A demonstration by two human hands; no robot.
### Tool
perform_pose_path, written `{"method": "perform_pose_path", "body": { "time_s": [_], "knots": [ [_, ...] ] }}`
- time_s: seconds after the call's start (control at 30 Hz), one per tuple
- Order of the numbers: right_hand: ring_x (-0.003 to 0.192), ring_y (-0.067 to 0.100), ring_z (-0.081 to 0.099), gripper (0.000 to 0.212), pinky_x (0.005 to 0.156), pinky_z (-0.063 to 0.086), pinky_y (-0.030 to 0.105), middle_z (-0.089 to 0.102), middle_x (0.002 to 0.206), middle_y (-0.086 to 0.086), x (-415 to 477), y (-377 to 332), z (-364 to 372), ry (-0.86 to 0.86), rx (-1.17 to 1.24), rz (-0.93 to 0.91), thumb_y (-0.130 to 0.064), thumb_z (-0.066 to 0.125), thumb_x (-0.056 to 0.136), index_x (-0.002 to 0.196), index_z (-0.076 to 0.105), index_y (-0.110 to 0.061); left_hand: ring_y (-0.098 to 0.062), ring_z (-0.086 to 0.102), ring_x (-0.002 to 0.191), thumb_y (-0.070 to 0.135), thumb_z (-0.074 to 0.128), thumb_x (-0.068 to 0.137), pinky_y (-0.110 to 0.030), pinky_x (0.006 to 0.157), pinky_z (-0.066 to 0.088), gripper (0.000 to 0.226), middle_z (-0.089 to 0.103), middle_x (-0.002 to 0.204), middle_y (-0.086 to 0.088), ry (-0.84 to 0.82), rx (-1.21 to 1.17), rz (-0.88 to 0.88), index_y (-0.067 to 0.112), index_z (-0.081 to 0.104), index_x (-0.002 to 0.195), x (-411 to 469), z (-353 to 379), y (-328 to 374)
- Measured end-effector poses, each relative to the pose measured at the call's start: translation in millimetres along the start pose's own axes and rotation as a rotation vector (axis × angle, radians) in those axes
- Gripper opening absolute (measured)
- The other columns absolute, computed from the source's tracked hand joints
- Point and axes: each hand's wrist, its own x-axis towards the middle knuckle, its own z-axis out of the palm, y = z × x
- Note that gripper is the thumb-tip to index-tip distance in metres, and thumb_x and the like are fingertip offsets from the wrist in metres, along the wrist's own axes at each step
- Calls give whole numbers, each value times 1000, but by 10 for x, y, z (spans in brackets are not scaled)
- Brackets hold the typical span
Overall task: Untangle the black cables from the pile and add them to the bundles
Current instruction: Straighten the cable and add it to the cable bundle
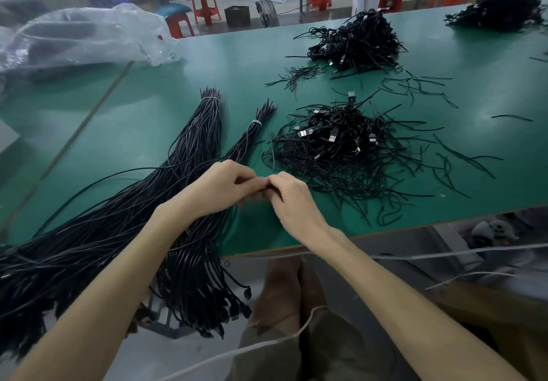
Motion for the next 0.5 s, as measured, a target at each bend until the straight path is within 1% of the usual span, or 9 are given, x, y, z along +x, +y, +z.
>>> {"method": "perform_pose_path", "body": {
  "time_s": [0.03,0.07,0.1,0.13,0.2,0.27,0.33,0.4,0.5],
  "knots": [
    [95,21,58,19,85,51,42,60,104,3,-15,-8,0,27,-52,-16,-14,54,105,115,70,-9,-1,61,68,36,63,101,-25,67,49,23,68,74,12,95,44,-2,24,74,86,23,3,-70],
    [93,21,58,19,82,51,43,60,103,2,-34,-19,0,53,-104,-34,-17,55,105,115,69,-9,-6,62,88,35,63,101,-32,82,51,15,69,95,12,176,151,1,25,75,98,59,14,-148],
    [91,20,57,19,78,52,43,59,102,1,-52,-29,-4,74,-141,-52,-19,55,106,114,69,-10,-15,58,113,35,64,100,-41,100,45,20,64,121,6,198,300,-14,27,72,117,104,35,-229],
    [90,19,55,19,76,51,42,58,101,1,-65,-43,-8,84,-162,-68,-20,55,106,114,70,-10,-24,45,134,38,65,99,-48,114,34,38,52,144,3,141,426,-46,30,63,136,146,55,-307],
    [90,17,54,20,75,50,39,58,102,0,-85,-61,-27,75,-185,-85,-21,54,106,113,70,-10,-28,21,153,45,58,102,-51,123,18,61,22,168,3,-19,499,-120,31,37,158,254,86,-418],
    [93,20,57,22,76,50,37,60,104,2,-95,-60,-64,72,-225,-95,-21,53,107,114,70,-8,-27,17,156,39,44,108,-47,125,19,60,8,172,2,-68,515,-125,24,26,163,367,113,-521],
    [96,21,60,21,76,49,35,63,105,3,-97,-55,-129,108,-266,-100,-15,52,107,113,70,-6,-25,18,157,23,37,110,-40,126,20,55,6,173,-3,-42,523,-112,14,23,163,452,124,-630],
    [97,22,62,20,76,51,36,65,104,4,-90,-66,-222,175,-271,-102,-5,51,104,109,71,-6,-24,13,158,11,34,109,-37,128,15,56,4,173,-6,-33,502,-137,9,20,163,496,106,-694],
    [90,21,67,28,81,58,37,70,104,7,-33,-95,-400,323,-219,-90,9,50,96,108,72,-3,-22,8,159,10,34,110,-35,128,11,55,4,173,-5,-26,416,-164,9,21,163,530,48,-740]
  ]
}}
